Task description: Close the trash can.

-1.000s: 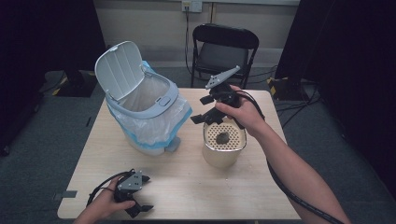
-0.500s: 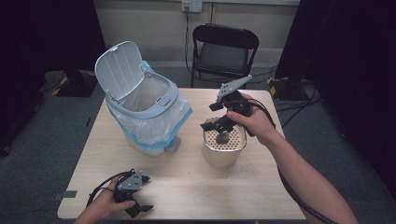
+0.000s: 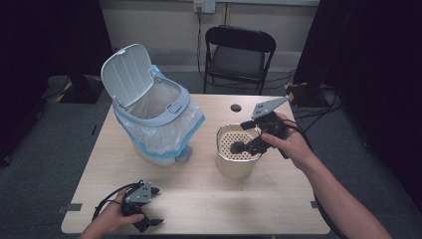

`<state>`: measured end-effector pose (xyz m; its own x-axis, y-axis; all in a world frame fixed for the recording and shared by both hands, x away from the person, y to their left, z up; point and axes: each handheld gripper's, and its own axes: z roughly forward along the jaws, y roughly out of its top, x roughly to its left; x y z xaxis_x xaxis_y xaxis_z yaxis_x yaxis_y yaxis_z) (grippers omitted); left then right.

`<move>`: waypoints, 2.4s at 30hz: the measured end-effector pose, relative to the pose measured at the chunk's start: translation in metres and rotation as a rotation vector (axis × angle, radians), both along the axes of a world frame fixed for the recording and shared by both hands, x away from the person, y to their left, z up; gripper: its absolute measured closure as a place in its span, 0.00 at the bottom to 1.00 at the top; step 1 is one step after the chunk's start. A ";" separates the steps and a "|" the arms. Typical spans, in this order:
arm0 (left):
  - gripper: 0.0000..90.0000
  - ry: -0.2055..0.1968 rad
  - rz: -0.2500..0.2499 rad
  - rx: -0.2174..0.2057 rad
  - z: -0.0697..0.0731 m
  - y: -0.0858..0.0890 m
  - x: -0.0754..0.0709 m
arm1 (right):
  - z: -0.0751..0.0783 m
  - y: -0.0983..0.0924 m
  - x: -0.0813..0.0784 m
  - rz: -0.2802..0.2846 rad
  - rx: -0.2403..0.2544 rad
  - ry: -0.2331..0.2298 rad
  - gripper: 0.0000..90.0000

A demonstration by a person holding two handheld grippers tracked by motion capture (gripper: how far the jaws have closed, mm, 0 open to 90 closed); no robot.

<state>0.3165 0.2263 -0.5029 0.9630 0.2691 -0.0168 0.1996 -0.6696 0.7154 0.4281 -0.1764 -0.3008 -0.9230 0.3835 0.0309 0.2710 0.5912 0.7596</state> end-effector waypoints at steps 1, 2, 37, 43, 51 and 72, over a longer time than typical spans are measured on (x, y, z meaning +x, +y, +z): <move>0.00 -0.001 -0.001 -0.003 0.000 0.000 0.000 | -0.002 -0.003 -0.001 -0.003 0.001 0.002 0.16; 0.00 -0.001 -0.002 -0.004 0.000 0.000 0.000 | -0.003 -0.006 -0.002 -0.007 0.004 0.004 0.16; 0.12 0.013 0.035 -0.021 0.004 0.011 0.000 | -0.114 -0.076 -0.077 -0.018 -0.082 0.029 0.16; 0.18 0.051 0.106 -0.009 0.012 0.025 0.003 | -0.155 -0.073 -0.083 -0.014 -0.109 0.061 0.16; 0.18 0.062 0.258 -0.119 0.047 0.056 0.014 | -0.188 -0.071 -0.084 -0.015 -0.108 0.066 0.16; 0.18 -0.039 0.384 -0.115 0.184 0.118 0.077 | -0.199 -0.074 -0.087 -0.030 -0.046 -0.009 0.15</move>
<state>0.3938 0.3446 -0.3185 0.7933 0.6079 -0.0332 0.3911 -0.4670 0.7930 0.3415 -0.2508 -0.5002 -0.9114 0.4114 0.0038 0.2818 0.6176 0.7343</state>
